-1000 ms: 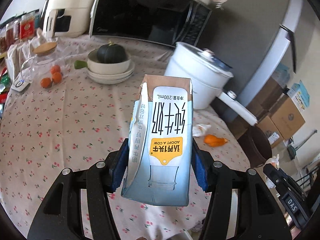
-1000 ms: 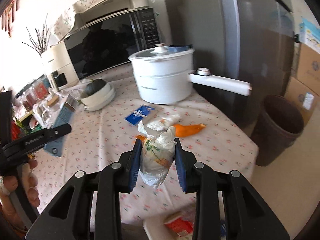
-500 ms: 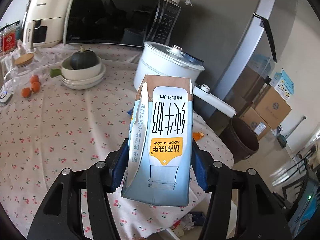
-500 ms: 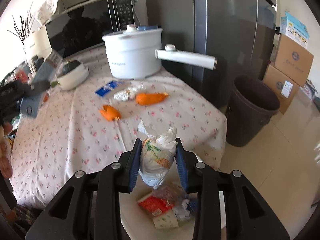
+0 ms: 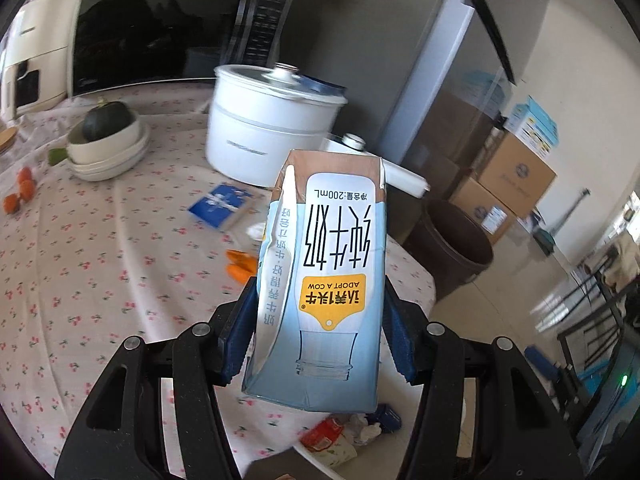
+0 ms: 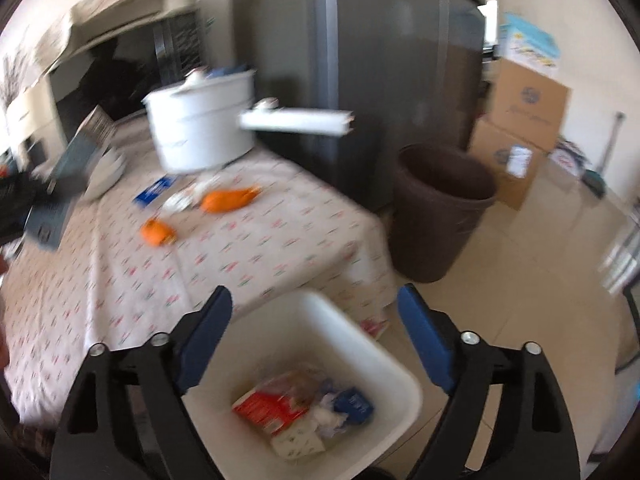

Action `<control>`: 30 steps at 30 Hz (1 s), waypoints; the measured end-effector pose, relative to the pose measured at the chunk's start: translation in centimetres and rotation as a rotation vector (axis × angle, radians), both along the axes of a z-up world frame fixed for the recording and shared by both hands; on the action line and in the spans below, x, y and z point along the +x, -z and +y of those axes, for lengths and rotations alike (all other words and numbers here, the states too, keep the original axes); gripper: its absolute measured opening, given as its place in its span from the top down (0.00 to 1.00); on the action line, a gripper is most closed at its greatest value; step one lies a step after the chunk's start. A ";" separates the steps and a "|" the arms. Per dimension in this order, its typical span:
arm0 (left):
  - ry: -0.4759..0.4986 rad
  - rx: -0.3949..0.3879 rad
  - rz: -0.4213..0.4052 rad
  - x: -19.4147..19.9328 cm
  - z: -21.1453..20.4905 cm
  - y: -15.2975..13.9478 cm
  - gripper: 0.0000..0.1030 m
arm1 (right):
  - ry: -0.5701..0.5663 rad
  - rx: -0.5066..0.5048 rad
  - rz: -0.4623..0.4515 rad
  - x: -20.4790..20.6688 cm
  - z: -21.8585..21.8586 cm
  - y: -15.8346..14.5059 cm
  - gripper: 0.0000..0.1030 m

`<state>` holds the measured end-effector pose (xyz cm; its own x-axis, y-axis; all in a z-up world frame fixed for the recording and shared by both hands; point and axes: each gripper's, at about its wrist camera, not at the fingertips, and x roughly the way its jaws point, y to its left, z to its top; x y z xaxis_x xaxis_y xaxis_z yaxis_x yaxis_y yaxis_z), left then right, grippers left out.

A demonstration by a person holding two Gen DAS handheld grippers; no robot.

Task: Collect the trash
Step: 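Carry the tissue and milk carton over the basin and open both tools, then grasp the blue biscuit packet on the table with the left tool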

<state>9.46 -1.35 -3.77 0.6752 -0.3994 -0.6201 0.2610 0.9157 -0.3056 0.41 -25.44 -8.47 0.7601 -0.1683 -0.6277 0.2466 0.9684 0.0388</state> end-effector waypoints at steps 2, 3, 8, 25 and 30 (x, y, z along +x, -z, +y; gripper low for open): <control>0.033 0.005 -0.005 -0.3 -1.0 0.0 0.47 | 0.047 -0.007 -0.017 -0.2 -1.0 -0.3 0.13; 0.056 0.009 -0.008 -0.5 -1.7 0.1 0.47 | 0.066 -0.010 -0.019 -0.3 -1.5 -0.3 0.12; 0.144 0.027 -0.001 -1.1 -4.3 0.7 0.46 | 0.148 -0.007 -0.019 -0.5 -3.7 -0.1 0.12; 0.303 0.089 0.037 -2.5 -10.5 3.0 0.36 | 0.240 0.005 -0.019 -1.3 -6.7 0.2 0.11; 0.285 0.108 0.021 -2.5 -10.5 3.1 0.25 | 0.232 -0.011 -0.021 -1.1 -6.3 0.3 0.09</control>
